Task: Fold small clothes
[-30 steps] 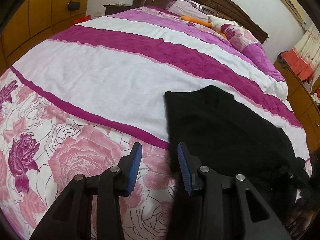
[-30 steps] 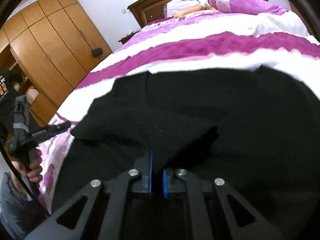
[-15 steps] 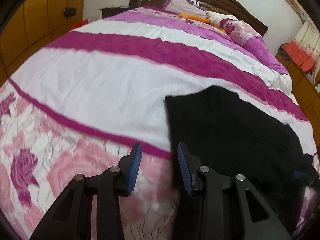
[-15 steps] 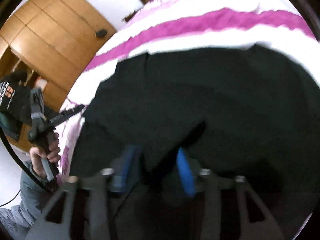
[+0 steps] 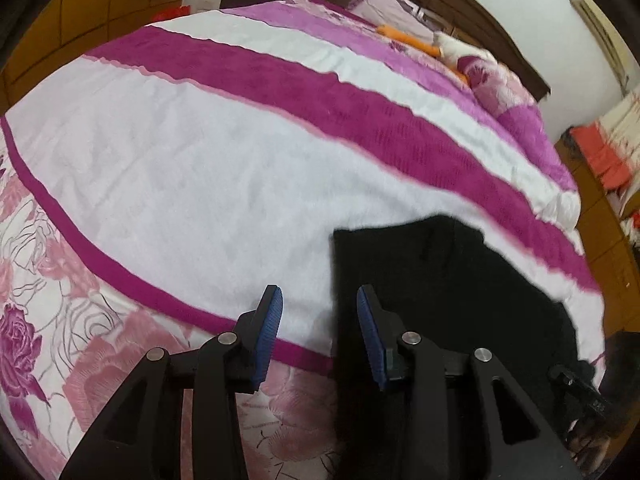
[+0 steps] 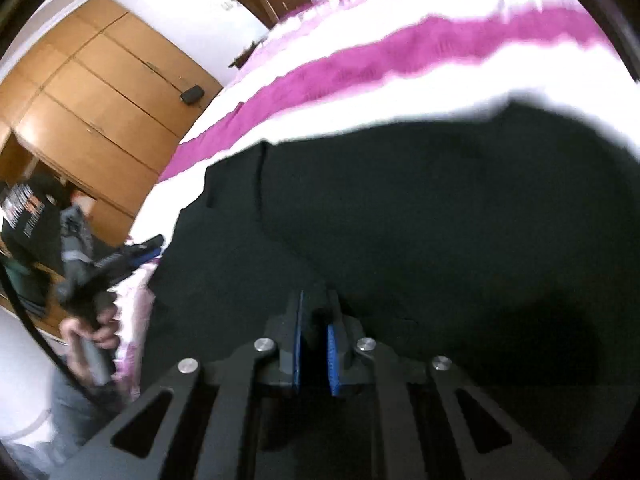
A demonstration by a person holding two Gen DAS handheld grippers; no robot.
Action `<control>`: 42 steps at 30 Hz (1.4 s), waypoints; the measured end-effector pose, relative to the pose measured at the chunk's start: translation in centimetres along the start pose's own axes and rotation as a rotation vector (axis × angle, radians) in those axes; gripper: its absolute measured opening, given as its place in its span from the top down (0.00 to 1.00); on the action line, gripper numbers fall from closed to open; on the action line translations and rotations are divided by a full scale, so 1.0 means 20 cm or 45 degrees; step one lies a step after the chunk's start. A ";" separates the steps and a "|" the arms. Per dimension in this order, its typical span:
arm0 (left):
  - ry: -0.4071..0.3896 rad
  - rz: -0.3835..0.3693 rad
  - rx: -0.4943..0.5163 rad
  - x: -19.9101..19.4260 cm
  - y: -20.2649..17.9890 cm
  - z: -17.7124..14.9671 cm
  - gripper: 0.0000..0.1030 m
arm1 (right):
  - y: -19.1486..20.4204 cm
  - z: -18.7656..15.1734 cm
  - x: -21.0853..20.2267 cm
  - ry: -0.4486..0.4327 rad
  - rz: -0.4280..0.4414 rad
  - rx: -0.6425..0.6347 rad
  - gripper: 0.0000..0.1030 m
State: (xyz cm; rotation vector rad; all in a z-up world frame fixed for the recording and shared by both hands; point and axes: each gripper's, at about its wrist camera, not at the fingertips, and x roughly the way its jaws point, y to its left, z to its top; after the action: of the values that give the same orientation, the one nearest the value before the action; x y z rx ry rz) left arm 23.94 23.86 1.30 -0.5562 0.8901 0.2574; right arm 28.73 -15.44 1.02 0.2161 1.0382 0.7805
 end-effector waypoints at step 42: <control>-0.118 0.160 0.008 -0.31 0.32 0.02 0.76 | 1.07 0.57 0.43 0.089 0.224 0.043 0.94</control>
State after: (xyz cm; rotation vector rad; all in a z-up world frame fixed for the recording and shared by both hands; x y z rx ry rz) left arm 17.62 29.50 4.08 -0.4794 0.8367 0.3914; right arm 30.34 7.88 11.85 0.3138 1.1095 0.9349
